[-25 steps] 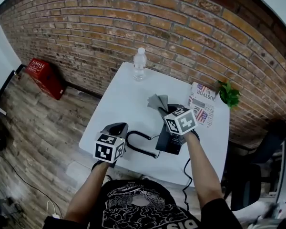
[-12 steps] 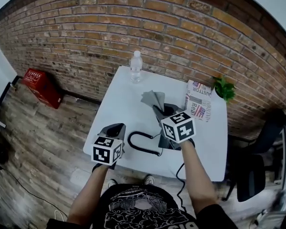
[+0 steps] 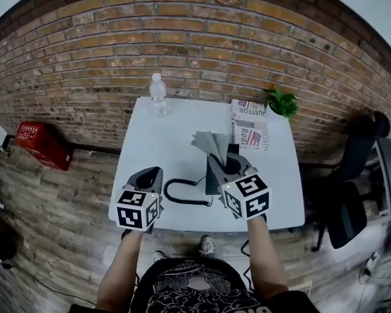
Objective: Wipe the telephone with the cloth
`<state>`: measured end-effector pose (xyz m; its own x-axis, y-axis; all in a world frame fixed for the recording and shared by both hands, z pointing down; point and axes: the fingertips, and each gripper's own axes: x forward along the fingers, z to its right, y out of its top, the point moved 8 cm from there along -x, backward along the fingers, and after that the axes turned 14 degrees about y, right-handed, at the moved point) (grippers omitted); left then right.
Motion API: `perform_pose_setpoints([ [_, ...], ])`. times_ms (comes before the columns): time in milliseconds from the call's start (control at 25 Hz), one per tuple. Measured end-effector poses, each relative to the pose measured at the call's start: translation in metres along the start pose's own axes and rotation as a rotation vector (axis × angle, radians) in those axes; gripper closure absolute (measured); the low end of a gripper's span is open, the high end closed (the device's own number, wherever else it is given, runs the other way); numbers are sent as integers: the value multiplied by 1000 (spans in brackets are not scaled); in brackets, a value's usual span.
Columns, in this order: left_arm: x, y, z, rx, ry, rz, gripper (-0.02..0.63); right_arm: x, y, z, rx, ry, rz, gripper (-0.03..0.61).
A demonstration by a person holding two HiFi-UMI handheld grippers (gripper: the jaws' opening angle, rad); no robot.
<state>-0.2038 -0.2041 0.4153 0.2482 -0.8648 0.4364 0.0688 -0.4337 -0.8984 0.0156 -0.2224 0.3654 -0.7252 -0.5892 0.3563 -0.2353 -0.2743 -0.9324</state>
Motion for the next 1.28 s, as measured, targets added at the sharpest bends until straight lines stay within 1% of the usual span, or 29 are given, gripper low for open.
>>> perform_pose_setpoints([
  [120, -3, 6, 9, 28, -24, 15, 607, -21, -7, -4, 40, -46, 38, 566],
  [200, -6, 9, 12, 32, -28, 27, 607, -34, -12, -6, 62, -71, 61, 566],
  [480, -12, 14, 6, 26, 15, 52, 607, -53, -18, -5, 73, -114, 96, 566],
  [680, -15, 15, 5, 7, 21, 52, 607, -49, -18, -5, 74, -100, 89, 566],
  [1080, -13, 8, 6, 0, 32, 38, 607, -46, -22, -2, 84, -76, 84, 566],
  [1280, -11, 7, 10, 1, 25, 34, 607, -44, -23, -1, 85, -66, 82, 566],
])
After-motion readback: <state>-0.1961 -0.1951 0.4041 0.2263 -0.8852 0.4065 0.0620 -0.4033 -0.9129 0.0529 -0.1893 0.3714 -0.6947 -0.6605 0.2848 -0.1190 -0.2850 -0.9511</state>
